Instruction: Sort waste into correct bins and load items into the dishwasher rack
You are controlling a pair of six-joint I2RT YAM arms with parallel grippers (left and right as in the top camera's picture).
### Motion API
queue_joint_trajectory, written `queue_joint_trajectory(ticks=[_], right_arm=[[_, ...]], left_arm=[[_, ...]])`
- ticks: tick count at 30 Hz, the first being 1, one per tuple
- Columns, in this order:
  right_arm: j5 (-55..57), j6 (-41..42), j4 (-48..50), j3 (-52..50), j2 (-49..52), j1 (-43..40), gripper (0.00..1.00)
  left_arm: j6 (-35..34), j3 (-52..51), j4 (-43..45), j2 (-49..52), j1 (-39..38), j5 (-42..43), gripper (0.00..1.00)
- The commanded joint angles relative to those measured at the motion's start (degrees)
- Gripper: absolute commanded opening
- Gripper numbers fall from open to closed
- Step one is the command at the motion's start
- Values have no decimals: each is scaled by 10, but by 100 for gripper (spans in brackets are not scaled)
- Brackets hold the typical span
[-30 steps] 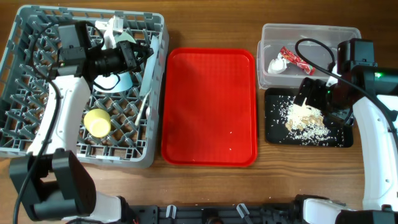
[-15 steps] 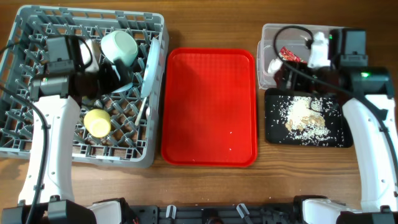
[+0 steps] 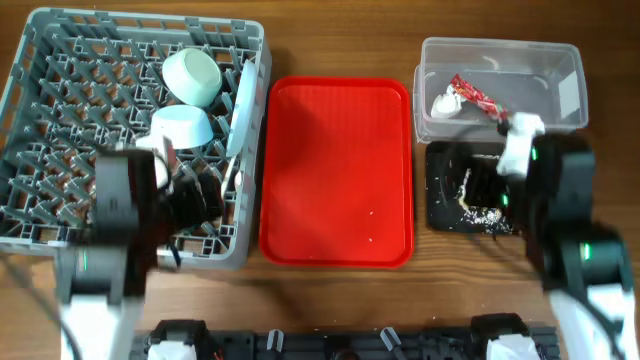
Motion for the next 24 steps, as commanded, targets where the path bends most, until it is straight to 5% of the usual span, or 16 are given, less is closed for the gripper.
queue_joint_trajectory(ticks=[1, 16, 24], right_arm=[[46, 6, -32, -32, -106, -1, 100], [67, -25, -58, -35, -152, -1, 100], [45, -39, 340, -344, -453, 0, 100]], left_arm=[[12, -59, 16, -131, -18, -6, 100], [12, -59, 15, -184, -18, -6, 100], [12, -59, 15, -184, -18, -6, 100]])
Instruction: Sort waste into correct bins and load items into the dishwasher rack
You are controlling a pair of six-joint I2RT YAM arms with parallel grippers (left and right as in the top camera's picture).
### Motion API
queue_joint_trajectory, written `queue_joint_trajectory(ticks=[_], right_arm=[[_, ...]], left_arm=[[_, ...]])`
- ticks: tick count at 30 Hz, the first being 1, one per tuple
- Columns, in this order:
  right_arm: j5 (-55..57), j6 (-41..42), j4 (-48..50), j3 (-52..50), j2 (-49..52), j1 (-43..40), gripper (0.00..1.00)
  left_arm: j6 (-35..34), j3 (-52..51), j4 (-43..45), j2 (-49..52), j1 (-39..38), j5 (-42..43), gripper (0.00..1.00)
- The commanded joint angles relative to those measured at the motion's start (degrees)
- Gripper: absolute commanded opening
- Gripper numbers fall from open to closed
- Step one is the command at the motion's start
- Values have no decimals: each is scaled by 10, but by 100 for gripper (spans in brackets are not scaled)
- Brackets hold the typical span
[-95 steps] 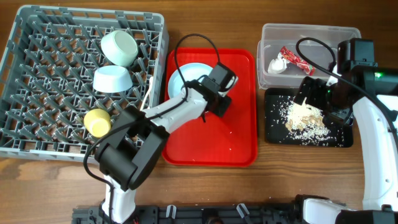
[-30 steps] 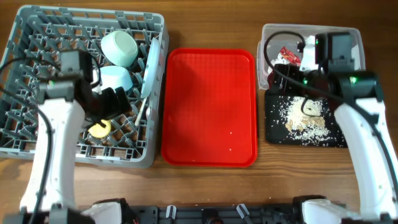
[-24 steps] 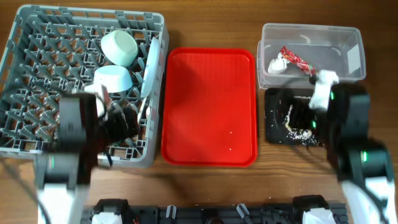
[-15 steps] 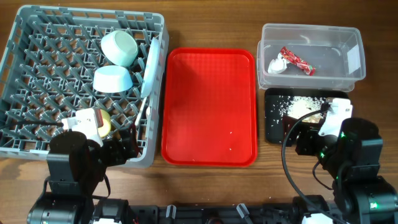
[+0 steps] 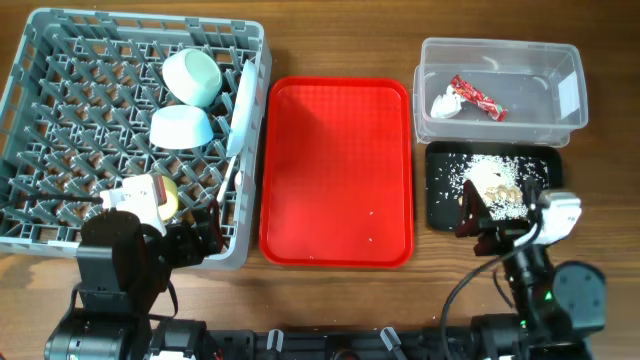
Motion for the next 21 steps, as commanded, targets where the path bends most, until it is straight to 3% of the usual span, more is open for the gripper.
queue_joint_trajectory(ticks=[1, 5, 7, 10, 13, 21], right_arm=[[-15, -8, 129, -102, -73, 0, 100], [-22, -9, 278, -203, -105, 0, 100], [-22, -11, 302, -231, -105, 0, 100], [-85, -90, 277, -264, -105, 0, 100], [-89, -116, 231, -263, -105, 0, 100], [-89, -113, 232, -263, -104, 0, 100]], left_arm=[[12, -2, 2, -2, -3, -5, 100], [12, -2, 2, -2, -3, -5, 100], [12, -2, 2, -2, -3, -5, 100], [12, -2, 2, -2, -3, -5, 100], [12, -2, 2, -2, -3, -5, 100], [12, -2, 2, -2, -3, -5, 100]])
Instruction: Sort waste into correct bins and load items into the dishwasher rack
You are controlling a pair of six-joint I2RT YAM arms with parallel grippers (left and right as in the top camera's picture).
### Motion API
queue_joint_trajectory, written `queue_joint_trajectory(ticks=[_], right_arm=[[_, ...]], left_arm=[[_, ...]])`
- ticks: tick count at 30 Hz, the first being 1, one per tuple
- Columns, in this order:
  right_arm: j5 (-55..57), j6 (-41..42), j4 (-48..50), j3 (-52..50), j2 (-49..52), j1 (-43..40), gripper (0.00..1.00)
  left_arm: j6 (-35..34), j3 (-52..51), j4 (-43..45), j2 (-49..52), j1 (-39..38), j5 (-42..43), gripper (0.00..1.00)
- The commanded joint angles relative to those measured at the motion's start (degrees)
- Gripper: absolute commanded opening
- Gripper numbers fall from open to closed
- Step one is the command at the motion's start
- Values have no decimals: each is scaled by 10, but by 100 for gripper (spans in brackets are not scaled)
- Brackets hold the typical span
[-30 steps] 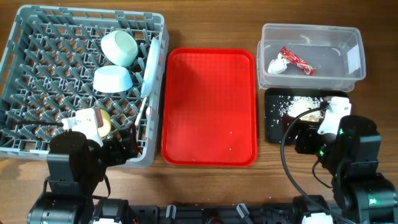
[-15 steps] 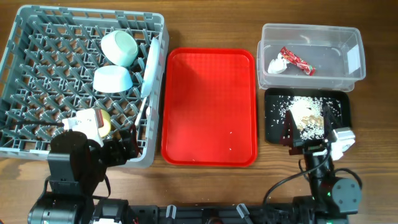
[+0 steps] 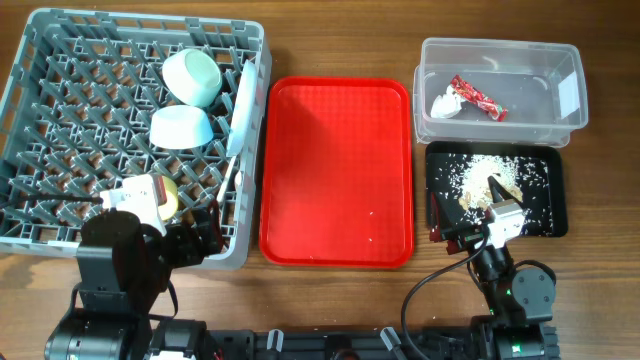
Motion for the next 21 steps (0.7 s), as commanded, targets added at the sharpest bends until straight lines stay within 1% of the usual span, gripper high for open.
queue_joint_trajectory(ticks=[1, 13, 14, 15, 16, 18, 20, 21], right_arm=[[-13, -10, 4, -1, -7, 0, 100], [-13, -10, 4, -1, -7, 0, 100], [-13, -10, 4, -1, -7, 0, 100], [-13, -10, 4, -1, -7, 0, 100], [-13, -10, 4, -1, -7, 0, 100], [-13, -10, 4, -1, -7, 0, 100], [-13, -10, 4, -1, -7, 0, 100], [-13, -10, 4, -1, -7, 0, 100]], left_arm=[[12, -2, 2, -2, -3, -5, 100], [12, -2, 2, -3, -3, -6, 100], [12, -2, -10, -14, -7, -5, 100], [16, -7, -19, -34, -17, -23, 100], [16, -23, -8, -55, -25, -32, 100], [12, -101, 51, -111, -30, -32, 100], [11, -204, 148, -173, -30, -17, 100], [11, -270, 219, -211, -30, -14, 100]])
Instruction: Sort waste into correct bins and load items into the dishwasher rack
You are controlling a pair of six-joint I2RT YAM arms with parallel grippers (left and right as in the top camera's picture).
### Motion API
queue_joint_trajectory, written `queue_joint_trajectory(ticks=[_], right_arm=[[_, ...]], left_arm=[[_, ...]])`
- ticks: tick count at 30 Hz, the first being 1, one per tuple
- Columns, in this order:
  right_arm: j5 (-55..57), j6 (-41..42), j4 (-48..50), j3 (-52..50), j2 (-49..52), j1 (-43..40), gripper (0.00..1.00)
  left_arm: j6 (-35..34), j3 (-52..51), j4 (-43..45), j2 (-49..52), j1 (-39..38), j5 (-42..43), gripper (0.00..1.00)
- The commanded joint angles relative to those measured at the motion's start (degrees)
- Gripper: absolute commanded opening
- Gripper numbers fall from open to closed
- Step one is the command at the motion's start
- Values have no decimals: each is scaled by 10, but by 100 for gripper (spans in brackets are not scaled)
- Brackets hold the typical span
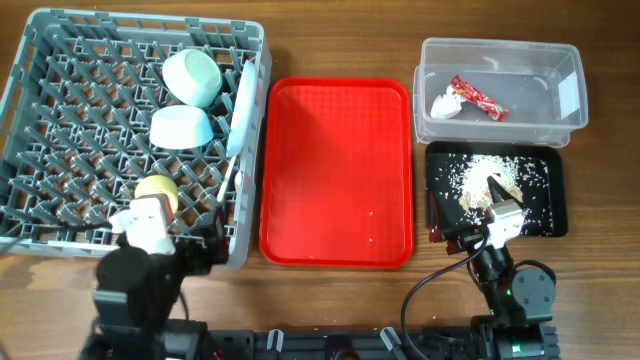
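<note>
The grey dishwasher rack (60, 60) at the left holds two pale bowls (190, 76) (180, 127), an upright white plate (242, 105) and a yellow cup (157, 188). The red tray (336, 170) in the middle carries only a few crumbs. A clear bin (560, 110) at the back right holds a red wrapper (477, 96) and crumpled white paper (446, 103). A black bin (552, 215) below it holds rice (480, 170) and food scraps. My left gripper (200, 250) sits by the rack's front right corner and my right gripper (447, 236) by the black bin's front left corner. Their jaws are too dark to read.
Both arms are folded back low at the table's front edge, the left at the rack's front wall and the right just in front of the black bin. A cable runs from the right arm toward the front. Wood tabletop shows between the containers.
My left arm has dropped back toward the front edge, so the yellow cup in the rack now shows fully. The right arm has not moved.
My left arm was over the rack's front part and my right arm over the black bin. Then both stood back near the front edge, with a yellow cup in the rack and rice in the black bin. The right arm then sat lower, and now the left does too.
</note>
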Motion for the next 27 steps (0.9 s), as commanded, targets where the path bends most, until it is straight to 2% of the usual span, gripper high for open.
queue_joint_trajectory(ticks=[1, 5, 8, 12, 27], right_arm=[[-9, -10, 4, -1, -7, 0, 100], [-9, -10, 4, -1, -7, 0, 100], [-9, -10, 4, -1, -7, 0, 100], [-9, -10, 4, -1, -7, 0, 100], [-9, -10, 4, -1, -7, 0, 100]], left_arm=[[7, -155, 136, -90, -3, 11, 100], [7, -294, 331, -182, -1, 18, 100], [11, -348, 433, -193, -1, 14, 100], [36, -359, 409, -193, -2, 16, 100], [35, -359, 409, -191, -2, 16, 100]])
